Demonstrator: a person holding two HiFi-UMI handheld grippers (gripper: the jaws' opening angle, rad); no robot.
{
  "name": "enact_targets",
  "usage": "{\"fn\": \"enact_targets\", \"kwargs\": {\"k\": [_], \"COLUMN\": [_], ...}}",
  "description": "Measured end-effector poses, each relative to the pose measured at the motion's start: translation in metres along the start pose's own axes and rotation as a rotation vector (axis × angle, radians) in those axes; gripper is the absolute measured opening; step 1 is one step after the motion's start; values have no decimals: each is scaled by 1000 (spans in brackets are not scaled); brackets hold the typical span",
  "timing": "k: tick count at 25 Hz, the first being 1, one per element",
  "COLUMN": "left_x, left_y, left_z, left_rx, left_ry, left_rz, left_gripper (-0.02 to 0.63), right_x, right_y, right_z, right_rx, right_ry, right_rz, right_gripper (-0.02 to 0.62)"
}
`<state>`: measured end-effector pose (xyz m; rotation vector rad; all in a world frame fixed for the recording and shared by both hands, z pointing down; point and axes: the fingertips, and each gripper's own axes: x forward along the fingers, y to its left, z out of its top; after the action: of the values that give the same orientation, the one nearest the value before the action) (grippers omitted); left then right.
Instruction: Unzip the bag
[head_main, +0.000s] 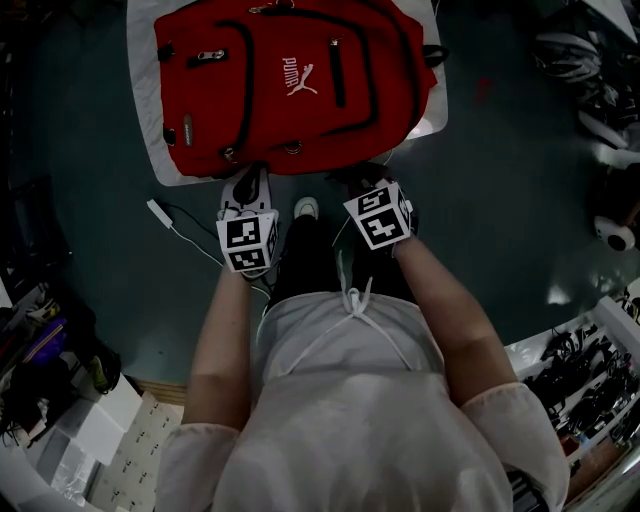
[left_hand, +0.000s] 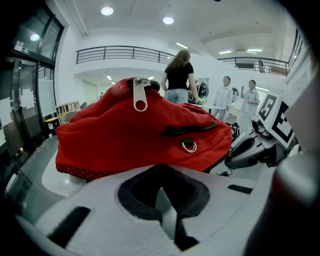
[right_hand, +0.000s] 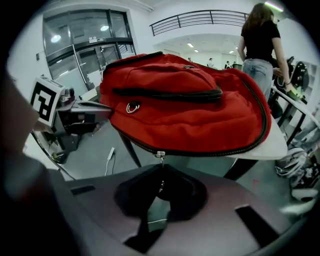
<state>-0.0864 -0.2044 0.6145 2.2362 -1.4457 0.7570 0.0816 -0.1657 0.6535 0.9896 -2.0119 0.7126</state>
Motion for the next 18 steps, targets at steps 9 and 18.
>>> {"fn": "enact_targets", "kwargs": {"k": [9,18], "left_x": [0,1], "left_y": [1,2], "left_z": [-1,0], "left_rx": [-3,-24], "left_ry": [36,40], "left_rz": [59,117], "left_gripper": [20,20], "right_x": [-15,-26], "right_y": [-42,-78], "right_z": [-12,-16], "right_rx": [-24,-74], "right_ry": [29,50], "right_rz": [3,-2], "right_gripper": [35,35]}}
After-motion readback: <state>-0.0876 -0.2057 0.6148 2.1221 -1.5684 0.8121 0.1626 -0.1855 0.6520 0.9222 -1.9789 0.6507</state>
